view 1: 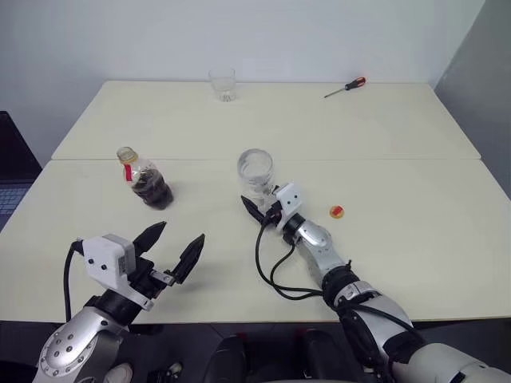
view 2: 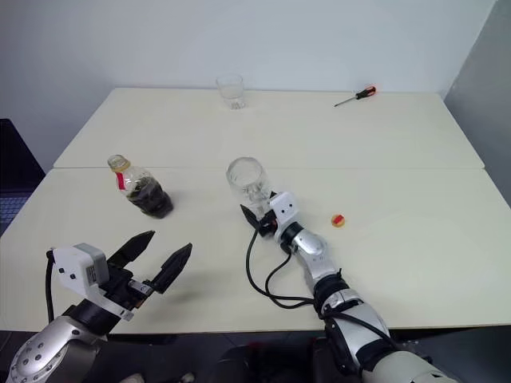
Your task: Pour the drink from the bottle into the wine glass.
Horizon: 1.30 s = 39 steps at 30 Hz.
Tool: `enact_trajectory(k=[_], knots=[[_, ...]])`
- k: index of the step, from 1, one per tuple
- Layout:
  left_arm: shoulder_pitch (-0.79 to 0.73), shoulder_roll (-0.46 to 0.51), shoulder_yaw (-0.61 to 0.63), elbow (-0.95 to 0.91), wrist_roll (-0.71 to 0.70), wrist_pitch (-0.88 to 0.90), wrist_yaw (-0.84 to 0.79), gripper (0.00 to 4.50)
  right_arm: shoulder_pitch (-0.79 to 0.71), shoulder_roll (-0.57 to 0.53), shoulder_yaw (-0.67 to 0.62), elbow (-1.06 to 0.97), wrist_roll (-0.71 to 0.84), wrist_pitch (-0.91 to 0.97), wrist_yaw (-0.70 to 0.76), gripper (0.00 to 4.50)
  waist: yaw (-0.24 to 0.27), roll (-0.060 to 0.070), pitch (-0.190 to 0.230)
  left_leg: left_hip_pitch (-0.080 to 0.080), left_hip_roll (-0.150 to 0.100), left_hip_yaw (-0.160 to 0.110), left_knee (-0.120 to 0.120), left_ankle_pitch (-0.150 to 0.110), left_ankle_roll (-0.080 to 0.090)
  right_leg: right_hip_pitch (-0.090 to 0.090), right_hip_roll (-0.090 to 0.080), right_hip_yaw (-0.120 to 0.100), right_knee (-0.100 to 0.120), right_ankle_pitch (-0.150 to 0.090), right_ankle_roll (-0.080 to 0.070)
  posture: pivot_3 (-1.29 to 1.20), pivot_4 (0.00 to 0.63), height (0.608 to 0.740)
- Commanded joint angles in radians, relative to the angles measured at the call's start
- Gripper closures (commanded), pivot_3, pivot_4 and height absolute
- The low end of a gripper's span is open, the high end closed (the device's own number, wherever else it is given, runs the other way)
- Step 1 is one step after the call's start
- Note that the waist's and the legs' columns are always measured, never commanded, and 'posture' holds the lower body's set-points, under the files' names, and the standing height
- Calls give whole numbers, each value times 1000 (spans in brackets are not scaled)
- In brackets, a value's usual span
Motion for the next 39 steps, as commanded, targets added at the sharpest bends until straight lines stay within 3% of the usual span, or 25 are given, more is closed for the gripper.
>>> enact_trajectory(k=[1, 8, 14, 20, 27, 39], knots=[[-11, 11, 2, -10, -7, -12, -10, 0, 82, -32, 25, -217, 28, 56, 95, 47, 1, 0, 0, 0, 0, 0, 0, 0, 0, 0, 0, 0, 0, 0, 0, 0, 150, 740], [-36, 14, -8, 21, 4, -18, -19, 0, 336, -192, 82, -781, 103, 373, 211, 47, 12, 0, 0, 0, 0, -1, 0, 0, 0, 0, 0, 1, 0, 0, 0, 0, 150, 740], [-32, 6, 22, 71, 27, -28, 4, 0, 500, -391, 35, -1160, 182, 597, 244, 47, 20, 0, 0, 0, 0, -1, 0, 0, 0, 0, 0, 1, -1, 0, 0, 0, 150, 740], [-151, 17, 127, 336, 126, -74, 94, 0, 623, -581, 2, -1483, 335, 759, 329, 47, 21, -1, 0, 0, 0, -2, 0, 0, 0, 1, 0, -1, -1, -1, 0, 0, 150, 740], [-354, 41, 86, 565, 246, -197, 85, 0, 612, -642, -16, -1605, 422, 841, 330, 47, 24, -3, -1, 0, 0, -3, 1, 0, 0, 2, 0, -3, -1, -1, 0, 0, 150, 740], [-554, 19, 6, 814, 344, -328, 76, 0, 538, -606, -1, -1650, 417, 903, 236, 47, 24, -5, -1, -1, 0, -3, 1, 0, 0, 2, -1, -4, -1, 0, 1, 0, 150, 740]])
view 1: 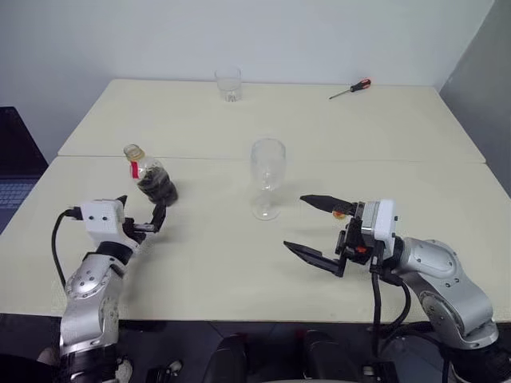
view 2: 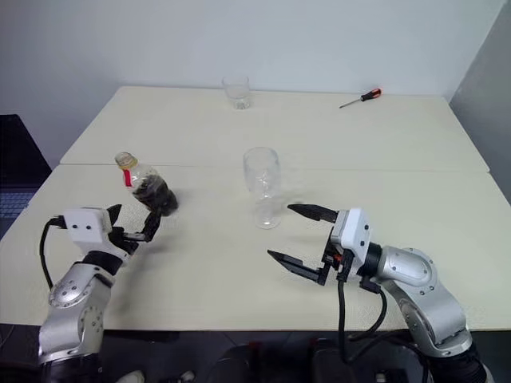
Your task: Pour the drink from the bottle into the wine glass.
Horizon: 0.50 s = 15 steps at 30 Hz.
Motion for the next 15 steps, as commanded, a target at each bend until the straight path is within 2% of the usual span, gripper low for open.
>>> enact_trajectory(k=[1, 15], knots=[[-57, 21, 3, 53, 19, -55, -10, 0, -21, 8, -2, -50, 14, 19, -30, 47, 0, 0, 0, 0, 0, 0, 0, 0, 0, 0, 0, 0, 0, 0, 0, 0, 150, 740], [-214, 64, -26, 290, 48, -151, -99, 0, -10, 3, -14, -99, 58, 78, -60, 47, -1, 0, 0, 0, 0, 0, 0, 0, 0, 0, 0, 0, 0, 0, 0, 0, 150, 740]])
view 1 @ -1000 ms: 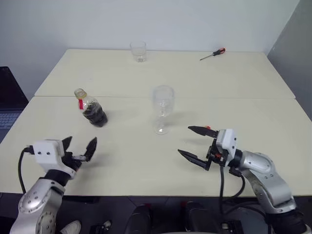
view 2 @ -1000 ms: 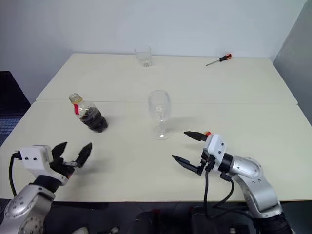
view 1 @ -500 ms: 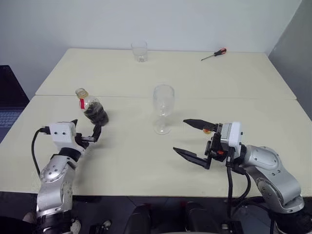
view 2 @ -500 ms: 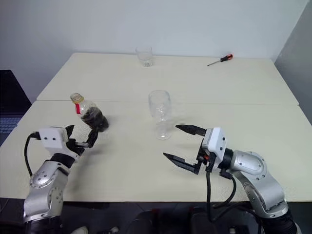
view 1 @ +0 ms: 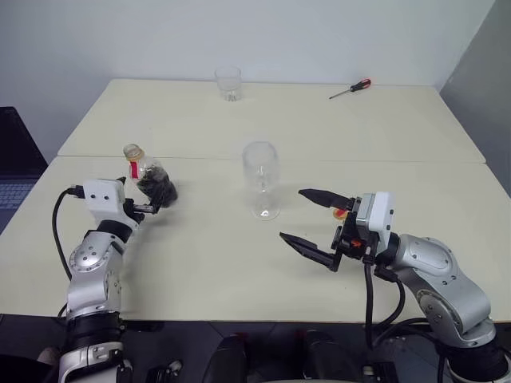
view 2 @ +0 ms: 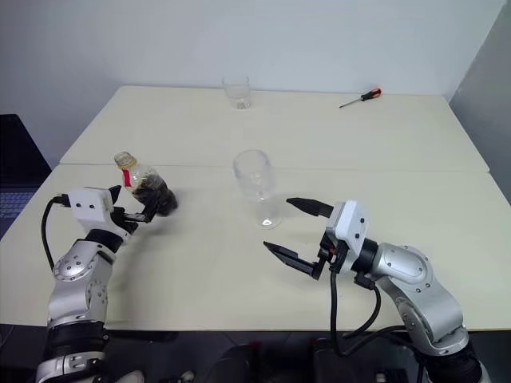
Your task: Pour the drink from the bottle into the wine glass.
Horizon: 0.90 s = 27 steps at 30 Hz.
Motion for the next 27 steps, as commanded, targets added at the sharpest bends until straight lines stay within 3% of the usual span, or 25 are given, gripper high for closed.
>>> enact_trajectory(k=[1, 18, 21, 27], knots=[[-34, 17, -12, 35, 11, -49, -31, 0, 9, -8, -22, -66, 36, 12, -5, 47, 0, 0, 0, 0, 0, 0, 0, 0, 0, 0, 0, 0, 0, 0, 0, 0, 150, 740], [-272, 51, -55, 410, 44, -221, -129, 0, 17, -14, -21, -79, 48, 38, -34, 47, 0, -1, 0, 0, 0, 0, 0, 0, 0, 0, 0, 0, 0, 0, 0, 0, 150, 740], [-283, 50, -50, 433, 34, -233, -145, 635, 16, -13, -23, -77, 47, 37, -39, 0, -1, -1, 0, 0, 0, 0, 0, 0, 0, 0, 0, 0, 0, 0, 0, 0, 150, 740], [-295, 57, -43, 453, 26, -238, -165, 2509, 18, -14, -24, -75, 47, 35, -45, 0, -1, -1, 0, -1, 0, 0, 1, 0, 0, -1, 0, 0, 1, 0, 0, 0, 150, 740]])
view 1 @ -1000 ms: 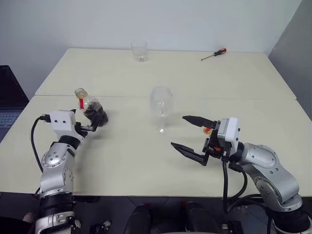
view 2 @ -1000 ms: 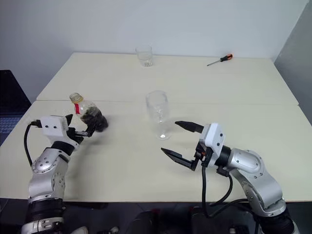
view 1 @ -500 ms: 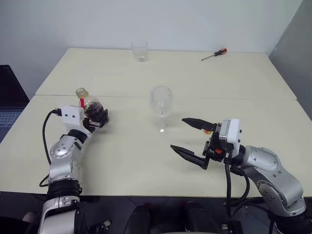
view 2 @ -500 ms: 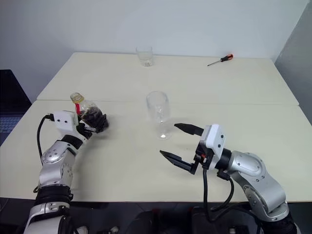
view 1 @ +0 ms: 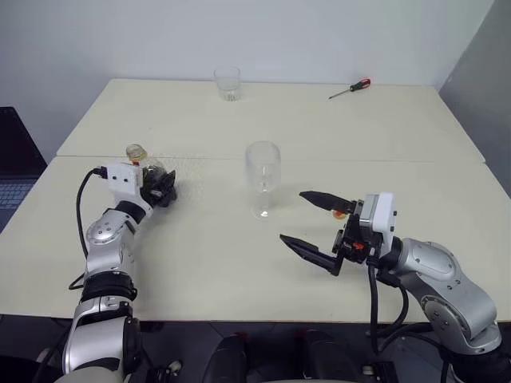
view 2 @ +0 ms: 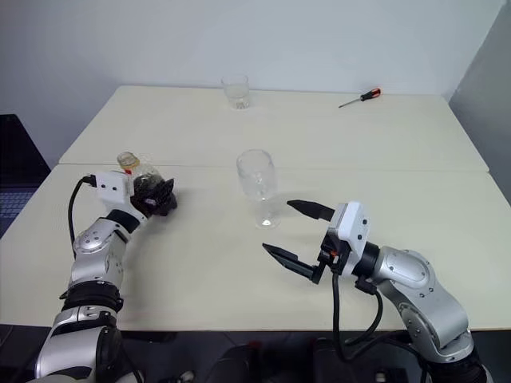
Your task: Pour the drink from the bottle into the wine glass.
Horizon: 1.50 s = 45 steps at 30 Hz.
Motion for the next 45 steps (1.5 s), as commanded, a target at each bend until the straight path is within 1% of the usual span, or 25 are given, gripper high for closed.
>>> enact_trajectory(k=[1, 3, 6, 9, 14, 19, 22, 24, 26, 31, 33, 36, 41, 45], knots=[[-30, 24, 16, 1, -11, -32, -11, 2731, -6, -4, -16, -34, 8, -5, -4, 0, 0, 0, 0, 0, 0, 0, 0, 0, 0, 0, 0, 0, 0, 0, 0, 0, 150, 740], [-38, 26, 17, 10, -11, -35, -13, 3042, -8, -3, -17, -30, 8, -5, -5, 0, 0, 0, 0, 0, 0, 0, 0, 0, 0, 0, 0, 0, 0, 0, 0, 0, 150, 740], [-46, 27, 15, 12, -11, -35, -21, 3199, -12, -2, -21, -22, 8, -4, -7, 0, 0, 0, 0, 0, 0, 0, 0, 0, 0, 0, 0, 0, 0, 0, 0, 0, 150, 740], [-41, 28, -6, -23, -1, -17, -36, 3207, -22, -8, -35, -16, 16, 2, -6, 0, 0, 0, 0, 0, 0, 0, 0, 0, 0, 0, 0, 0, 0, 0, 0, 0, 150, 740], [-51, 54, -89, -122, 38, 41, -114, 3217, -59, -20, -83, -21, 62, 49, -19, 0, 0, 0, 0, -1, 0, 0, 0, 0, 0, 0, 0, 0, 0, 0, 0, 0, 150, 740], [-139, 75, -156, -160, 54, 90, -203, 3217, -103, -30, -118, -19, 93, 93, -42, 0, 2, -1, 0, -2, -1, 0, 1, 0, 0, -1, 0, -2, 0, 0, 0, 0, 150, 740], [-251, 75, -206, -129, 73, 90, -268, 3217, -137, -35, -130, -18, 105, 130, -73, 0, 0, -1, 0, -2, -1, 0, 1, 0, 0, -1, 1, -1, 0, 0, 0, 0, 150, 740], [-341, 76, -244, -64, 108, 43, -310, 3217, -172, -27, -134, -7, 109, 162, -109, 0, 0, -1, 1, -4, -1, 0, 2, 0, 0, -2, 1, -2, 0, 0, 0, 0, 150, 740], [-389, 76, -265, -7, 132, 3, -331, 3217, -191, -22, -134, 4, 109, 177, -124, 0, 0, -1, 0, -6, -1, 1, 3, 0, 0, -2, 4, -3, 0, 0, 0, 0, 150, 740], [-551, 67, -316, 165, 199, -140, -396, 3217, -234, -24, -129, 8, 103, 211, -156, 0, -6, -1, 1, -8, -1, 2, 2, 0, 0, -5, 4, 0, 0, 0, 0, 0, 150, 740], [-596, 63, -333, 228, 222, -198, -412, 3217, -256, -20, -128, 6, 111, 234, -173, 0, -6, -1, 1, -15, -1, 2, 4, 0, 0, -12, 5, -1, 2, 0, 0, 0, 150, 740], [-643, 63, -371, 306, 278, -316, -417, 3217, -289, -12, -121, 5, 116, 259, -190, 0, -5, -1, 1, -19, -1, 2, 6, 0, 0, -19, 4, 0, 6, 0, 0, 0, 150, 740], [-707, 66, -415, 401, 351, -466, -409, 3217, -290, -15, -110, 13, 94, 260, -190, 0, -5, -1, 1, -20, -2, 3, 8, 0, 0, -19, 4, 1, 7, 0, 0, 0, 150, 740], [-741, 72, -440, 450, 404, -546, -382, 3217, -283, -12, -106, 16, 83, 256, -187, 0, -5, -1, 1, -21, -2, 3, 13, 0, 1, -19, 5, 0, 11, 0, 0, 0, 150, 740]])
